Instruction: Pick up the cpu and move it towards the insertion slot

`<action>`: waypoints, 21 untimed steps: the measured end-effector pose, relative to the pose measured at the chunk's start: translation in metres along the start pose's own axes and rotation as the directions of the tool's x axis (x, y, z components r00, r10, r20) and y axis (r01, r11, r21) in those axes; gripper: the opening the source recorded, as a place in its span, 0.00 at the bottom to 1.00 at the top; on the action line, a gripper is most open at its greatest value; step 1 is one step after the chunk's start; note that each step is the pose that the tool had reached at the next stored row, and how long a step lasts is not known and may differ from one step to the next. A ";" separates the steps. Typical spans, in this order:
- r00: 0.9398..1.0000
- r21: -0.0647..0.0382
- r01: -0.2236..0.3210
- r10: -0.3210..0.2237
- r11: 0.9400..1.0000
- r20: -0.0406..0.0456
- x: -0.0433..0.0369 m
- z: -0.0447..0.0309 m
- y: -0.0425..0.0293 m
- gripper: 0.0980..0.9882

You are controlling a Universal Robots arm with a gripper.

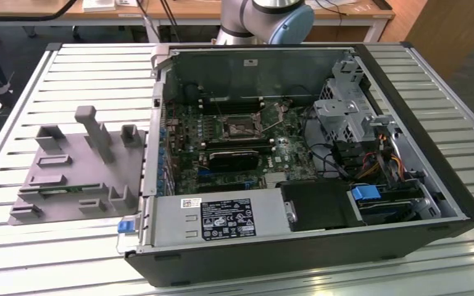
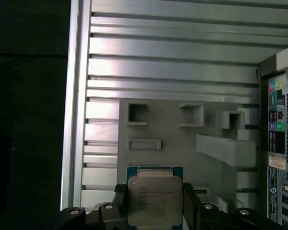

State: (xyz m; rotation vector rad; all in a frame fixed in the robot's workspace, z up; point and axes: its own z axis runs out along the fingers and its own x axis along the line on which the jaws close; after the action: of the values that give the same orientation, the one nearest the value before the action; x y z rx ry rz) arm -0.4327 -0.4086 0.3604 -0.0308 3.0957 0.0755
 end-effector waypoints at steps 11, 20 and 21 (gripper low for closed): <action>1.000 0.001 0.000 0.000 1.000 0.000 -0.0011 -0.0236 0.0011 0.50; 1.000 0.001 0.000 0.000 1.000 0.000 -0.0020 -0.0437 0.0021 0.50; 1.000 0.001 0.000 0.000 1.000 0.000 -0.0021 -0.0460 0.0022 0.50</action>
State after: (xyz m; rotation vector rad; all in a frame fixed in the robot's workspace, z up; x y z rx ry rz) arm -0.4327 -0.4086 0.4065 -0.0309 3.0957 0.0734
